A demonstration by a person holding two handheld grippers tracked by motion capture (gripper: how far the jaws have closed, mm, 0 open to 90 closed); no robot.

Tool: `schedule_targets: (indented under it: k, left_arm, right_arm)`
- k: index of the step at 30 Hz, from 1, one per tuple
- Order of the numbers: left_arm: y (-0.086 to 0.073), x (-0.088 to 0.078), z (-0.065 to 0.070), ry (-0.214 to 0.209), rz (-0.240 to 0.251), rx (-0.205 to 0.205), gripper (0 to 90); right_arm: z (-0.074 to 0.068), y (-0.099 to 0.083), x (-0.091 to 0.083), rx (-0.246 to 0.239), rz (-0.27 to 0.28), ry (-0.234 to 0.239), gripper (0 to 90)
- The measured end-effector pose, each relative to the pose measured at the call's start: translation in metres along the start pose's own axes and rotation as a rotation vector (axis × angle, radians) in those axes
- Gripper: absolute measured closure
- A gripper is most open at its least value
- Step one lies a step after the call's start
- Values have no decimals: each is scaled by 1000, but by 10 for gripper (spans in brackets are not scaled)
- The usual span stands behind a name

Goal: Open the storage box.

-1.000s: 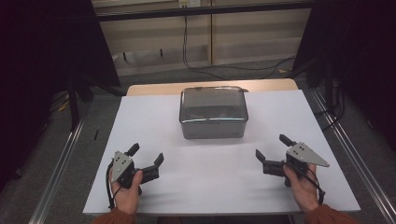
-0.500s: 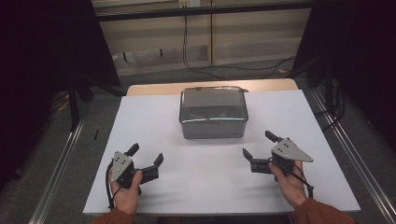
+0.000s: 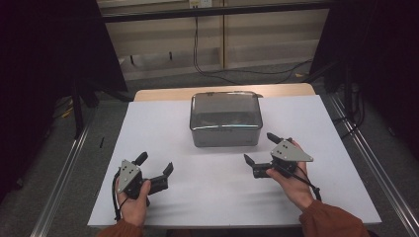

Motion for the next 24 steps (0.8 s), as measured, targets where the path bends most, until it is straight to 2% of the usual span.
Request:
schedule_targets:
  k: [7, 10, 12, 17, 21, 22, 23, 24]
  left_arm:
    - [1, 0, 1, -3, 4, 5, 23]
    - [0, 0, 1, -1, 0, 6, 23]
    - [0, 0, 0, 4, 1, 8, 23]
    - [0, 0, 1, 0, 0, 10, 23]
    - [0, 0, 1, 7, -3, 23, 23]
    - [0, 0, 1, 7, -3, 23, 23]
    - [0, 0, 0, 8, -2, 23, 23]
    - [0, 0, 0, 9, 2, 17, 23]
  right_arm:
    - [-6, 10, 8, -56, 10, 8, 0]
    - [-8, 14, 13, -104, 2, 9, 9]
    - [-9, 17, 17, -114, 4, 15, 10]
    - [-10, 23, 26, -181, 15, 7, 20]
    - [-10, 28, 33, -254, 13, -21, 16]
    - [-10, 28, 33, -254, 13, -21, 16]
    - [-9, 30, 37, -311, 9, -38, 13]
    - [-9, 30, 39, -323, 13, -38, 9]
Point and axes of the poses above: each handheld gripper's, and its own axes: x roughly forward along the jaws, y roughly out of its top, z roughly to its right, the point moved 2 cm from there along x, roughly forward along the jaws, and after that the axes turned 9 degrees about -x, right-handed, at the moved point
